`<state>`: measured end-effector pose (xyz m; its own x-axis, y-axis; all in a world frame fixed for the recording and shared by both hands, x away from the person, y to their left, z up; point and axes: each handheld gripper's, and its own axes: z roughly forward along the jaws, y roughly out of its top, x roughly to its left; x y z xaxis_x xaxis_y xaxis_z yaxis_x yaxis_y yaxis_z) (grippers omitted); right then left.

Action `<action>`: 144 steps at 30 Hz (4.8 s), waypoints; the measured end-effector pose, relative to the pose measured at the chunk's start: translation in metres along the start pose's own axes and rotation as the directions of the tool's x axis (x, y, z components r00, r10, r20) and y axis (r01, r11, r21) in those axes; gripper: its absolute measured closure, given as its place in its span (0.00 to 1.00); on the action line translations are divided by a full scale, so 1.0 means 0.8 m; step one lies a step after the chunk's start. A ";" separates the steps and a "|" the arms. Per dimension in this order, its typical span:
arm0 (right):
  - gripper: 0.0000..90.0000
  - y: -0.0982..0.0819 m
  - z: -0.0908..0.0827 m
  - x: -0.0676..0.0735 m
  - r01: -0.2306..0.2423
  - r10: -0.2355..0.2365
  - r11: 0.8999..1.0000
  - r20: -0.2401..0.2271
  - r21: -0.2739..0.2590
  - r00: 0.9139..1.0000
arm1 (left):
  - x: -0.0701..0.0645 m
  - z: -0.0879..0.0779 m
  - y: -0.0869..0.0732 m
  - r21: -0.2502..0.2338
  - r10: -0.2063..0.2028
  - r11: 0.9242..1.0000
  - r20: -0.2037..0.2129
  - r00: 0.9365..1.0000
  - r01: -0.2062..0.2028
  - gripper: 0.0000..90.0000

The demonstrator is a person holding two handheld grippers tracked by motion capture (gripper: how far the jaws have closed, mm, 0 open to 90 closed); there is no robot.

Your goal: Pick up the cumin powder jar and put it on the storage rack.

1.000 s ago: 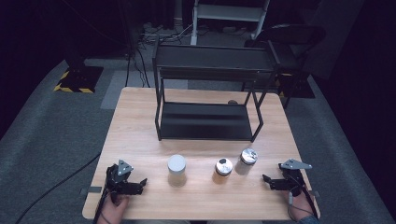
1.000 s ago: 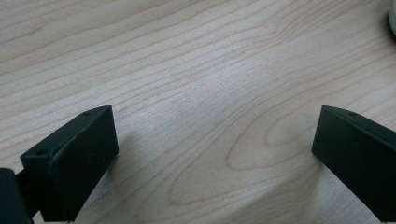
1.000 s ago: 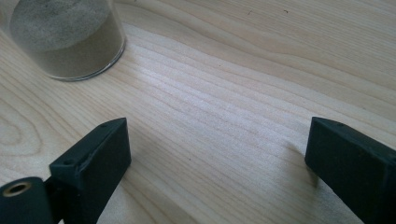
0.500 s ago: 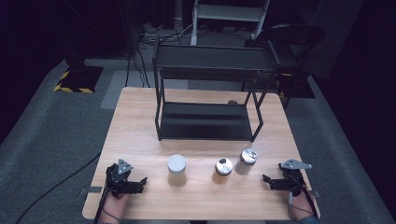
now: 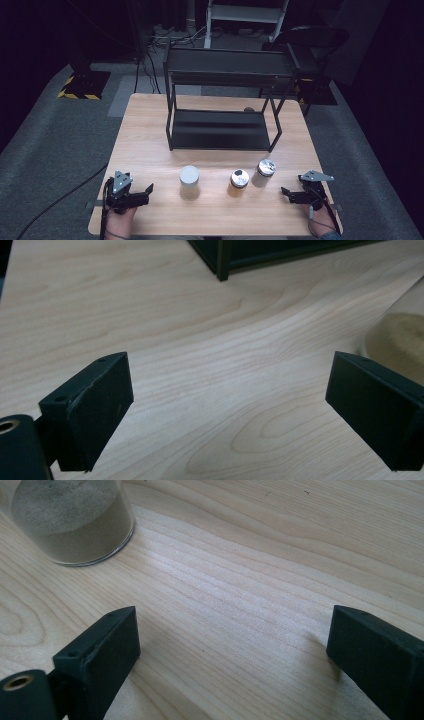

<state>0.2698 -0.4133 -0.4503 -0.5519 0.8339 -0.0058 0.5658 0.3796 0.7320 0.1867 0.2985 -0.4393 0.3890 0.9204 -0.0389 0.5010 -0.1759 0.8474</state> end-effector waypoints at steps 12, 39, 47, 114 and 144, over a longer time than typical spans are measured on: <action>0.07 0.000 0.000 0.000 0.001 -0.001 1.000 -0.001 0.000 1.000 | -0.028 -0.024 -0.011 -0.161 0.063 0.985 -0.005 0.998 -0.063 0.06; 0.07 0.000 0.000 -0.001 0.005 -0.005 1.000 -0.004 0.000 1.000 | -0.107 -0.040 0.007 -0.275 0.073 0.959 0.019 0.997 -0.065 0.07; 0.07 0.000 0.000 -0.001 0.006 -0.006 1.000 -0.004 0.001 1.000 | -0.119 -0.029 0.009 -0.272 0.050 0.962 0.044 0.998 -0.036 0.06; 0.07 0.001 0.000 0.001 0.002 -0.002 1.000 0.002 0.002 1.000 | -0.112 0.042 0.130 -0.130 0.135 0.985 0.147 0.980 -0.116 0.37; 0.07 0.001 0.001 0.003 -0.007 0.007 1.000 0.018 0.002 1.000 | -0.085 0.138 0.253 -0.065 0.109 0.993 0.092 0.990 -0.103 0.37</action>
<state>0.2693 -0.4110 -0.4503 -0.5369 0.8436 -0.0129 0.5707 0.3744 0.7308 0.3472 0.1620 -0.3234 0.5103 0.8600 0.0050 0.4072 -0.2467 0.8794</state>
